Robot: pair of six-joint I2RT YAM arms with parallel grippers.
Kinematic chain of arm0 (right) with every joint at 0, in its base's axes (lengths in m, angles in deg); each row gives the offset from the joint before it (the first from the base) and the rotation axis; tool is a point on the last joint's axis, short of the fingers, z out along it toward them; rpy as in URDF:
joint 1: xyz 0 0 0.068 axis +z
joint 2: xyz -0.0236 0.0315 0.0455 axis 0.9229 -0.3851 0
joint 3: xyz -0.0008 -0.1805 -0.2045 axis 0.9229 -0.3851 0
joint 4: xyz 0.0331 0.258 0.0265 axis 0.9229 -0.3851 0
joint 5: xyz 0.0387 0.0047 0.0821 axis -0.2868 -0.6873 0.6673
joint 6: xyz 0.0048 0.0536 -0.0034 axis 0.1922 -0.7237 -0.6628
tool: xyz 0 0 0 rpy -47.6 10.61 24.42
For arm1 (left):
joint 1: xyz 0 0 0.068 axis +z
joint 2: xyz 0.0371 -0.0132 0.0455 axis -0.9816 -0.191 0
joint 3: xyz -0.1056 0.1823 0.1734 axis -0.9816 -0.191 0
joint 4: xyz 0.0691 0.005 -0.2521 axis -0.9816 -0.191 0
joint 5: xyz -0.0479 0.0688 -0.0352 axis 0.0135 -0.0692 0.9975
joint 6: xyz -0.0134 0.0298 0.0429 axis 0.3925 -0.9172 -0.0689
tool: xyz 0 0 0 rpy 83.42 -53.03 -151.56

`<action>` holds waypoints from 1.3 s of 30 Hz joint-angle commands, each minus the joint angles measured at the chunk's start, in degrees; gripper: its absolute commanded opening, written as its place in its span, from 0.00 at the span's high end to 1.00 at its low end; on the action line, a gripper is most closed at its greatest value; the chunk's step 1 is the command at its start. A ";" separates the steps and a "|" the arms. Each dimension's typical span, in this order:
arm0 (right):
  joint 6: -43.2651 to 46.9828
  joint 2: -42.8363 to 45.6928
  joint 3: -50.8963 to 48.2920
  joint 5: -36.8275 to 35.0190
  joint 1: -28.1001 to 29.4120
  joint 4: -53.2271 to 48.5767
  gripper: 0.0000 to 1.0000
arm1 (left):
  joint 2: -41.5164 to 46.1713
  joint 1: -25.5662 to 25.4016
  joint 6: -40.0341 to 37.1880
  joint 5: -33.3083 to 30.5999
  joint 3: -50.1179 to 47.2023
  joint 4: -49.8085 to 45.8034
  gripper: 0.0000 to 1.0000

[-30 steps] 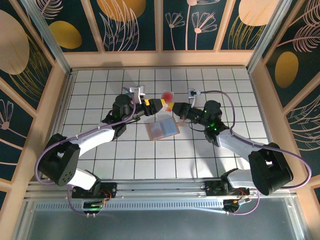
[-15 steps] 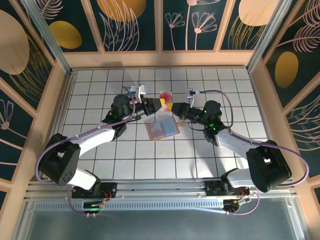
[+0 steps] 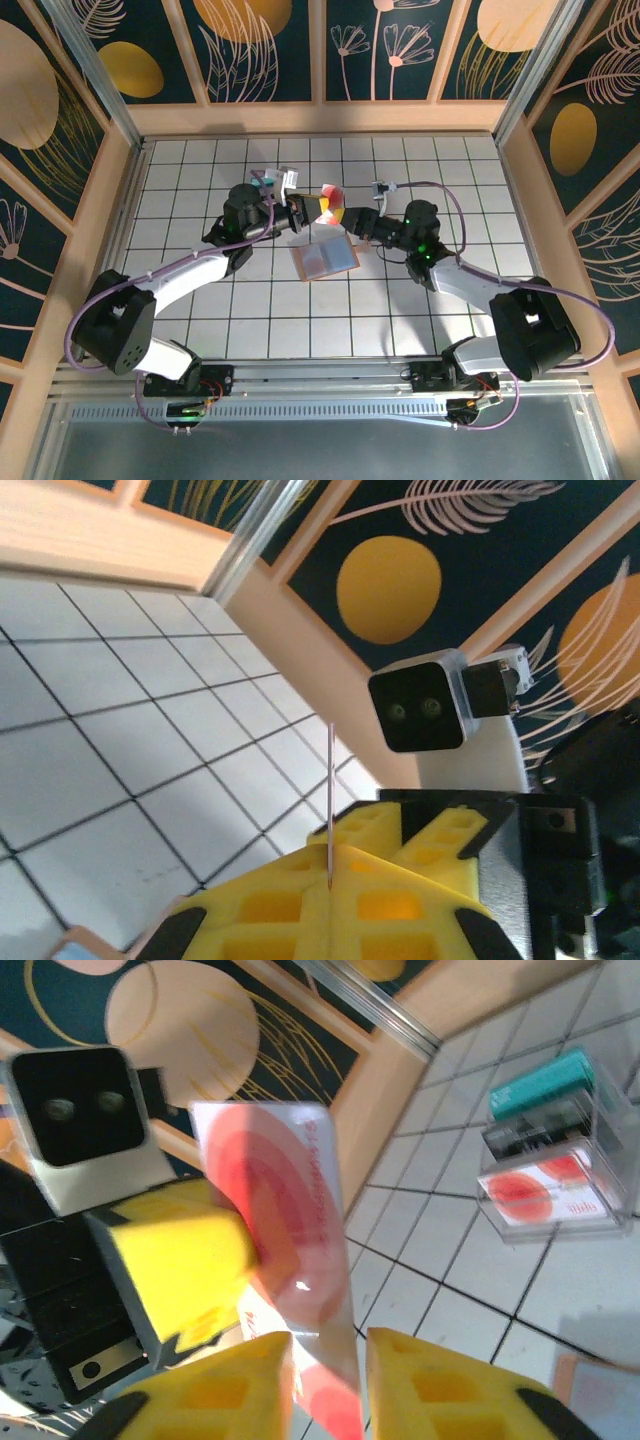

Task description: Take the credit cards out of the card holder

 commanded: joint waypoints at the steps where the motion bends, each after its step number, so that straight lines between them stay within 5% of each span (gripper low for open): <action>1: 5.56 4.18 2.35 -4.44 -0.22 -8.11 0.67 | 2.30 0.25 -15.85 -4.28 4.42 -12.67 1.00; 10: 12.76 12.34 3.33 -17.45 -0.39 -24.15 0.45 | 1.92 1.84 -45.13 -15.66 11.42 -30.45 1.00; 21: 14.10 15.72 5.05 -28.67 -0.37 -35.68 0.01 | -4.97 9.63 -67.29 -14.01 17.21 -40.55 1.00; 39: 12.39 12.54 9.87 -39.72 -0.36 -47.40 0.01 | -18.49 15.86 -86.85 -11.44 28.50 -51.54 1.00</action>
